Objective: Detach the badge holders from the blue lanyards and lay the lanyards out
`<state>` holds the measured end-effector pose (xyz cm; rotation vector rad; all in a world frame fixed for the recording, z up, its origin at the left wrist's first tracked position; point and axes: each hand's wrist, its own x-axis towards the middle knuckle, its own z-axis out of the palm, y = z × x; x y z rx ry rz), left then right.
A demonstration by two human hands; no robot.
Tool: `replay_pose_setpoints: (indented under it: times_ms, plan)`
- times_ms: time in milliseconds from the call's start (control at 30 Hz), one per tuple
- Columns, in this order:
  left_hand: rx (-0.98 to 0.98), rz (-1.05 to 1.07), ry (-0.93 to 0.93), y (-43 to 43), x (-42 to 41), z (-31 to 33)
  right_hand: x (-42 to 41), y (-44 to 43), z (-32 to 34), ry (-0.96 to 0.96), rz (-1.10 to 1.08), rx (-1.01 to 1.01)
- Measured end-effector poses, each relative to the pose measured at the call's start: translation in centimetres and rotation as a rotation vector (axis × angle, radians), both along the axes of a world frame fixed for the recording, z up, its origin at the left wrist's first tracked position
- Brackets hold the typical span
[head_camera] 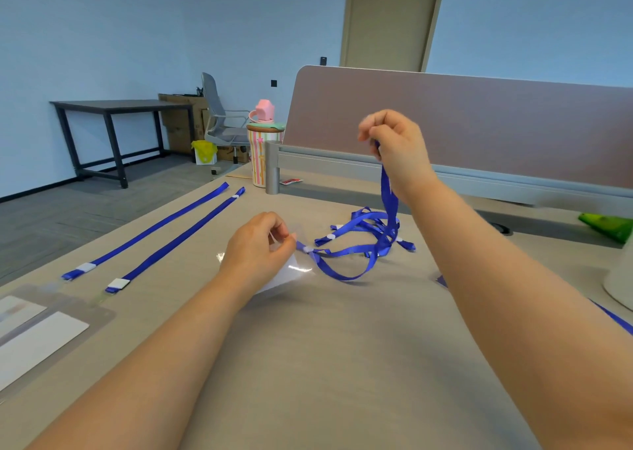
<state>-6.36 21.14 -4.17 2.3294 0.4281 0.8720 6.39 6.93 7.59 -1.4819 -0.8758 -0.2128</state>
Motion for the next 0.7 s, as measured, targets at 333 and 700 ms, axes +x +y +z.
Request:
replay_pose_setpoints:
  times_ms: [333,700]
  plan:
    - [0.017,-0.125,0.085,0.0,-0.6,0.3,-1.9,0.5,-9.9,0.008,0.110,-0.646]
    - [0.309,-0.161,0.266,0.4,-0.9,0.6,-3.0,0.4,-12.7,0.086,0.111,-0.597]
